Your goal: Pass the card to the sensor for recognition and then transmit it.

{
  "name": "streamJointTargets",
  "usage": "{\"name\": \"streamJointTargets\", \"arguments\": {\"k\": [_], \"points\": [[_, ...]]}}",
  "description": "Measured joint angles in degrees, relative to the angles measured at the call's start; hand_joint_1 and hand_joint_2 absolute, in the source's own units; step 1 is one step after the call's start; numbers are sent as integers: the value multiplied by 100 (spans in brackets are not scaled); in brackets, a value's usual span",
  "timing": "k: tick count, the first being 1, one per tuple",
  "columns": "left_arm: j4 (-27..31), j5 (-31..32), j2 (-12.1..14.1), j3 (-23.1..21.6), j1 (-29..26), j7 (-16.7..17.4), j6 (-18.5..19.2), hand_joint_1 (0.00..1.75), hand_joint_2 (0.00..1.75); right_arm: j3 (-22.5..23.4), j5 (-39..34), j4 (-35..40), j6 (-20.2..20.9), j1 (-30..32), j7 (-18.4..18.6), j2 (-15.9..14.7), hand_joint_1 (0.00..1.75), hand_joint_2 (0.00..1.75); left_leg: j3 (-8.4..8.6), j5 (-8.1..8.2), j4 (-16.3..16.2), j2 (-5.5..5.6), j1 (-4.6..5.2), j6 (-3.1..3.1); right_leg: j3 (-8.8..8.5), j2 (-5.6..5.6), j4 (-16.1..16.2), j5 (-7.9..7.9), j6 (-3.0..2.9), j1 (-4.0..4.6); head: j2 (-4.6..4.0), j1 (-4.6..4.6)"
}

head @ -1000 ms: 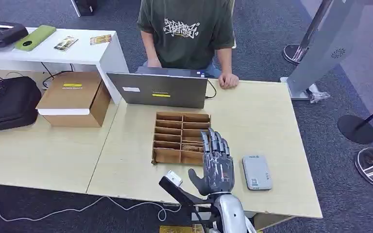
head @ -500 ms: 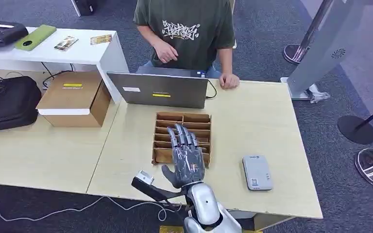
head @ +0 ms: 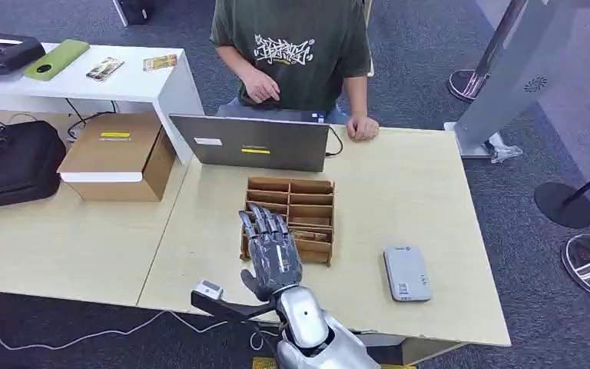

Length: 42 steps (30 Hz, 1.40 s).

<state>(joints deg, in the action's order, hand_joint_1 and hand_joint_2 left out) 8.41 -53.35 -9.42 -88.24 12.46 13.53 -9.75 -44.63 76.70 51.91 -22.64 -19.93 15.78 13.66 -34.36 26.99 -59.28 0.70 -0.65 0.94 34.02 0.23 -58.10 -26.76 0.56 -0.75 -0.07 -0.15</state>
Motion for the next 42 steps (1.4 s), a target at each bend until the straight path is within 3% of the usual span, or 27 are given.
{"name": "streamJointTargets", "arguments": {"k": [13,21,26,42], "points": [[0,-188,26,0,3,-17,11,0,0,-260,88,-876,476,-715,203,354,0,175,2,0,0,-2,-1,0,3,-4,0,0,-1,0,0,-2],[0,-293,66,0,2,-28,15,0,0,-428,435,-896,1045,-811,765,448,0,175,1,0,0,-4,0,0,3,-6,0,0,0,0,0,-4],[0,-341,92,0,2,-28,33,0,0,-465,442,-863,1290,-824,813,457,0,175,1,0,0,-4,0,0,3,-6,0,0,0,0,0,-4],[0,-212,105,0,-1,-33,118,0,0,-367,734,-931,1224,-830,642,455,0,175,1,0,0,-4,0,0,5,-7,0,0,0,0,0,-4]]}}
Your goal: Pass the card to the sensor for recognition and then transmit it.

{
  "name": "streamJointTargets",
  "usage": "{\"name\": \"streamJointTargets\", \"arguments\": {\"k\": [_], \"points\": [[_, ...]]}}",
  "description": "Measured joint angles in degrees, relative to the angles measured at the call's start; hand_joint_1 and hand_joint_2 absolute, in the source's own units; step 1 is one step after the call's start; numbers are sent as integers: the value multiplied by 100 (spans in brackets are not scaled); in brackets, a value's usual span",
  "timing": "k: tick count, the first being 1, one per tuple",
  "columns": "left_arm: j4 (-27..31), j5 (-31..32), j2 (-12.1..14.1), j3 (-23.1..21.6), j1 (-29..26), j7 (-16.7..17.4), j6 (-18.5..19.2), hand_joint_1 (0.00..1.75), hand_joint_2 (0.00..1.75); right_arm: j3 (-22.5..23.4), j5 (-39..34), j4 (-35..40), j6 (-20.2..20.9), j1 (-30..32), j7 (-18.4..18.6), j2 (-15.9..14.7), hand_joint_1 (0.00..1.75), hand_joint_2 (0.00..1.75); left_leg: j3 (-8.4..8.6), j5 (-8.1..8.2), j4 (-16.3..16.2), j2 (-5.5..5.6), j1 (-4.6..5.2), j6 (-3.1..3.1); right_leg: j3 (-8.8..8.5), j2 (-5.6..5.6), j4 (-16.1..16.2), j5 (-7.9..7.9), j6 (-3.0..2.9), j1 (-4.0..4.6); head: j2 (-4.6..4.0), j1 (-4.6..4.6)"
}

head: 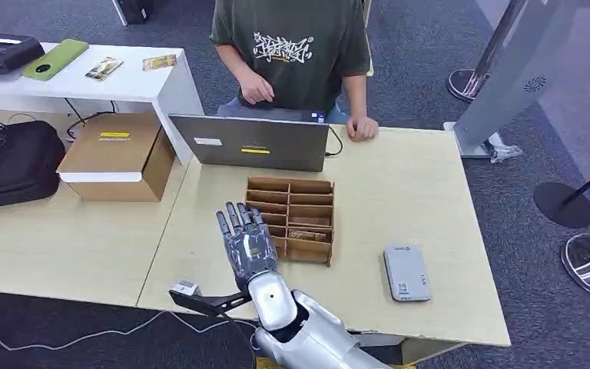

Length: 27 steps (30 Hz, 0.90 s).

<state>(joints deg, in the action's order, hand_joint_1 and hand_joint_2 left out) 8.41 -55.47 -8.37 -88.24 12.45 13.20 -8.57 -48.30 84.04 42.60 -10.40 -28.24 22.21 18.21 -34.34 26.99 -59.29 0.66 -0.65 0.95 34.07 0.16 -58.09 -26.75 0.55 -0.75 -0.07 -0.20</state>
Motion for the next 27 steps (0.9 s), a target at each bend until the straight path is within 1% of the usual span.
{"name": "streamJointTargets", "arguments": {"k": [3,8,16,21,23,24,27], "points": [[0,118,0,0,3,20,13,0,0,130,56,-96,-107,-9,111,0,0,175,0,0,0,0,0,0,0,0,0,0,0,0,0,0],[0,190,0,0,3,33,37,0,0,426,107,-253,-221,-16,190,0,0,175,1,0,-1,0,0,0,0,-1,0,1,0,0,0,2],[0,236,-2,0,4,103,61,0,0,920,136,-282,-149,34,258,2,0,175,0,0,-1,0,0,0,1,-1,0,1,0,0,0,2],[0,232,-2,0,4,103,57,0,0,961,140,-282,-149,42,264,2,0,175,0,0,-1,0,0,0,0,-1,0,1,0,0,0,2],[0,214,-2,0,-1,103,31,0,0,1080,184,-258,-140,66,291,2,0,175,0,0,-1,0,0,0,0,-1,0,1,0,0,0,2],[0,179,-2,0,-3,103,-20,0,0,1217,203,-131,-94,108,293,0,0,175,0,0,-1,0,0,0,1,-3,0,1,0,0,0,2],[0,166,-2,0,-10,101,-37,0,0,1298,203,-19,-55,137,295,0,0,175,0,0,-1,0,0,0,2,-2,0,1,0,0,0,4]]}}
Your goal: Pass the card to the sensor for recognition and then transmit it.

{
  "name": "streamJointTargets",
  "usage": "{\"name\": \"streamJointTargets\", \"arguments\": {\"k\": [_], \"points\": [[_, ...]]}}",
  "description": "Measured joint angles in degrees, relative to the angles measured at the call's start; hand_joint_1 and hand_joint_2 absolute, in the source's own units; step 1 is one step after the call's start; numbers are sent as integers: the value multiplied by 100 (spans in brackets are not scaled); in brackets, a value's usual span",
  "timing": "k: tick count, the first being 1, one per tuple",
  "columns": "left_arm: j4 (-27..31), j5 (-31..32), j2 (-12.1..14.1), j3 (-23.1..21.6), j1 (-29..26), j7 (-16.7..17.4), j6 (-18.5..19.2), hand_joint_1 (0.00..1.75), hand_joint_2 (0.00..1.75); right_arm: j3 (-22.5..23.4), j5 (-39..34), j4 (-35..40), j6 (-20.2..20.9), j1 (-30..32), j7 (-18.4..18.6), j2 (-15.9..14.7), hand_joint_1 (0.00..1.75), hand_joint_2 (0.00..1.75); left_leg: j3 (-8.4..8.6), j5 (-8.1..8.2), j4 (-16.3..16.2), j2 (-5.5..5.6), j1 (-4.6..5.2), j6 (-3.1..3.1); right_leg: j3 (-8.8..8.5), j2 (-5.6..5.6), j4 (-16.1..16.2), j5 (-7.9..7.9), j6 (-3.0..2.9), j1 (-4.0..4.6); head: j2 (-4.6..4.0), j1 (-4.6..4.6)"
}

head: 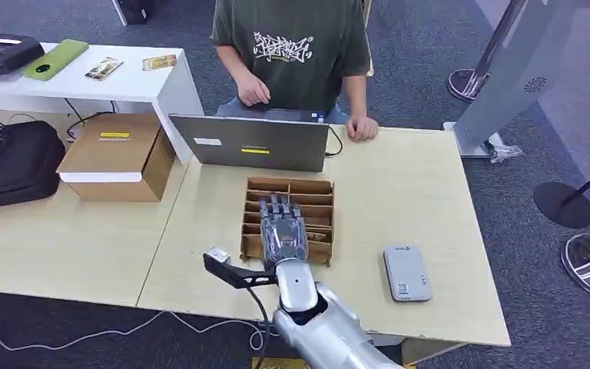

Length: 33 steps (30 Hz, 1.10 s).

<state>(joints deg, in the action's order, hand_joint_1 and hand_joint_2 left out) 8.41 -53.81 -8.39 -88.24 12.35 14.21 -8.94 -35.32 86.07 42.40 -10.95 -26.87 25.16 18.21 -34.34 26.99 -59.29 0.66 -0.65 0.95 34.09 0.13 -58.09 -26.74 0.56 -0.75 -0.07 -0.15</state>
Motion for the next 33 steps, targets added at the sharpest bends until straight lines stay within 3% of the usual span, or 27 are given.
{"name": "streamJointTargets", "arguments": {"k": [9,26,29,33], "points": [[0,50,-2,0,-23,-79,-70,0,0,247,109,389,170,229,234,-131,0,175,-1,0,0,0,1,0,1,0,0,0,0,-1,0,-2],[0,240,-17,0,-25,9,-68,0,0,483,77,990,350,706,227,-284,0,175,-2,1,0,0,0,0,2,-1,1,0,0,0,0,0],[0,245,-26,0,-21,17,-68,0,0,463,90,990,332,703,156,-284,0,175,-2,1,0,0,0,0,2,-1,1,0,0,-1,0,-2],[0,230,-44,0,-12,35,-48,0,0,317,-238,857,46,642,-262,-284,0,175,-3,1,0,0,0,0,1,0,1,0,0,0,0,-2]]}}
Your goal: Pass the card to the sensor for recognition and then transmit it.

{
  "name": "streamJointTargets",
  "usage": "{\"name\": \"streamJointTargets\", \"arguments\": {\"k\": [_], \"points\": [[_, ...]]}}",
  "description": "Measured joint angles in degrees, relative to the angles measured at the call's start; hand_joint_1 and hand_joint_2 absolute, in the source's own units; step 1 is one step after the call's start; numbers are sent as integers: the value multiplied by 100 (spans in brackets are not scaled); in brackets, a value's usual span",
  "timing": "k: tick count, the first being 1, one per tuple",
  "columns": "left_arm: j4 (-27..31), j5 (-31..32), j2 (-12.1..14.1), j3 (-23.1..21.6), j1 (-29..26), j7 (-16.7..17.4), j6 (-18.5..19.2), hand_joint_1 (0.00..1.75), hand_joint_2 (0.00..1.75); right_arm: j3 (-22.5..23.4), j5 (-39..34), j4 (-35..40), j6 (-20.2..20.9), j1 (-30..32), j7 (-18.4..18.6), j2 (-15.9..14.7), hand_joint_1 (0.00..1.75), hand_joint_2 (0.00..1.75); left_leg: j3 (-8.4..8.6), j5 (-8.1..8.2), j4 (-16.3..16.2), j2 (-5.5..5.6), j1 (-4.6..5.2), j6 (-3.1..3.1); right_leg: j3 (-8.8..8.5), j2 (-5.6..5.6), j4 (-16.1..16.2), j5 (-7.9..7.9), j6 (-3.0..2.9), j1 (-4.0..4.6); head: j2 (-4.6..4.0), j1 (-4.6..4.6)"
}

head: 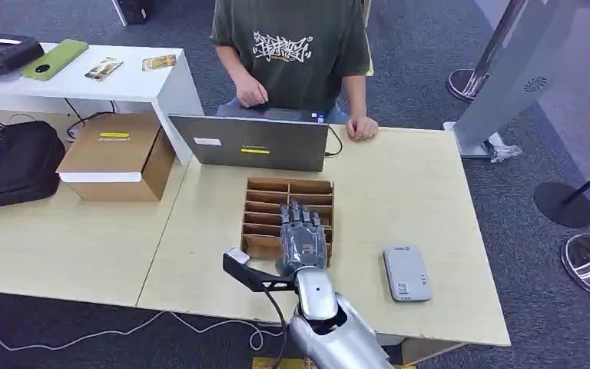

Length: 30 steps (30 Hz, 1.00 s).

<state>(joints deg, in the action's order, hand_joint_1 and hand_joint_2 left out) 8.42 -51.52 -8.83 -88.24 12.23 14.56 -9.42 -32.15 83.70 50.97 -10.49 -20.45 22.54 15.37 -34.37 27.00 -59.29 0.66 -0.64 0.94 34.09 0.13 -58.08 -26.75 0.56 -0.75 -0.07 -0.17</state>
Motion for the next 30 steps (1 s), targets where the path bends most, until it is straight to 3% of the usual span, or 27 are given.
{"name": "streamJointTargets", "arguments": {"k": [11,22,30], "points": [[0,-171,-20,0,27,52,35,0,0,-823,-488,-536,-138,-420,-396,127,0,175,-1,0,0,0,0,0,0,0,-1,0,0,0,0,2],[0,-300,-20,0,28,41,29,0,0,-1454,-927,-818,-143,-712,-199,247,0,175,-1,0,0,0,0,0,1,1,0,0,0,0,0,0],[0,-354,-18,0,25,-18,13,0,0,-1539,-956,-986,-193,-762,-134,275,0,175,-1,0,0,0,0,0,0,1,-1,0,0,0,0,0]]}}
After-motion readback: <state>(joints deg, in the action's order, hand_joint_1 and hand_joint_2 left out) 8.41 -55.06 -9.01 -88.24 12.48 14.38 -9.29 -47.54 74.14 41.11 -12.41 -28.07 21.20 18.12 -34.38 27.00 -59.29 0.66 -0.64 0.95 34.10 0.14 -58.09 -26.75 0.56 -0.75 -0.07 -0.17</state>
